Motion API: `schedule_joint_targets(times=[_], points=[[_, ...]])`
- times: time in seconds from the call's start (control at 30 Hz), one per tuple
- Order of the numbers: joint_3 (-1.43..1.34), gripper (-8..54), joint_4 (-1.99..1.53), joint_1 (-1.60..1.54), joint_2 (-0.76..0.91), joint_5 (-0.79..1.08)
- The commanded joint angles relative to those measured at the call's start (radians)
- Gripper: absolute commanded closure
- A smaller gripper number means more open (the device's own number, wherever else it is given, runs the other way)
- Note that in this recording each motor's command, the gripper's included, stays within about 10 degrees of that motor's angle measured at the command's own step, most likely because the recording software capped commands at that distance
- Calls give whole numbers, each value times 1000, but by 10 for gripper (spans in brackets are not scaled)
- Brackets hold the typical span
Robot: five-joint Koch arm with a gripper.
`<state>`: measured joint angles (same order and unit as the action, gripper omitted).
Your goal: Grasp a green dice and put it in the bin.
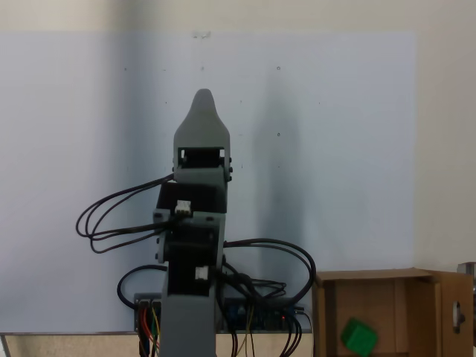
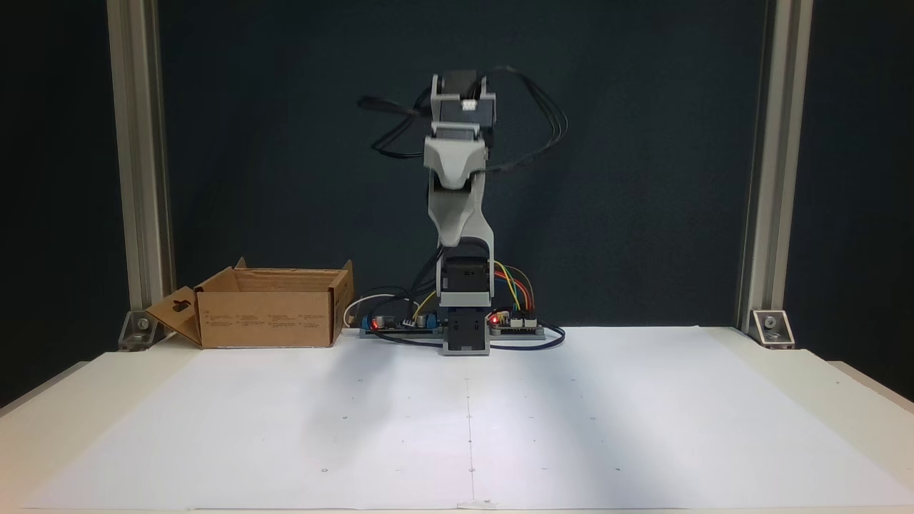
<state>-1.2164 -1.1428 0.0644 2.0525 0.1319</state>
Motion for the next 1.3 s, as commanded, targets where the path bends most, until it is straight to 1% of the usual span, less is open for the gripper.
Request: schedule_joint_targets(times=[0.0, 0.23, 0.53, 0.8, 0.93, 1.13, 1.27], points=[[-37, 12, 168, -3, 48, -44], [-356, 16, 408, 0, 147, -41], [-670, 7, 682, -3, 276, -43], [-917, 6, 922, 9, 314, -40], [-997, 5, 1027, 17, 319, -37], [-1247, 4, 1221, 17, 321, -11], [-1424, 7, 1414, 14, 319, 6]])
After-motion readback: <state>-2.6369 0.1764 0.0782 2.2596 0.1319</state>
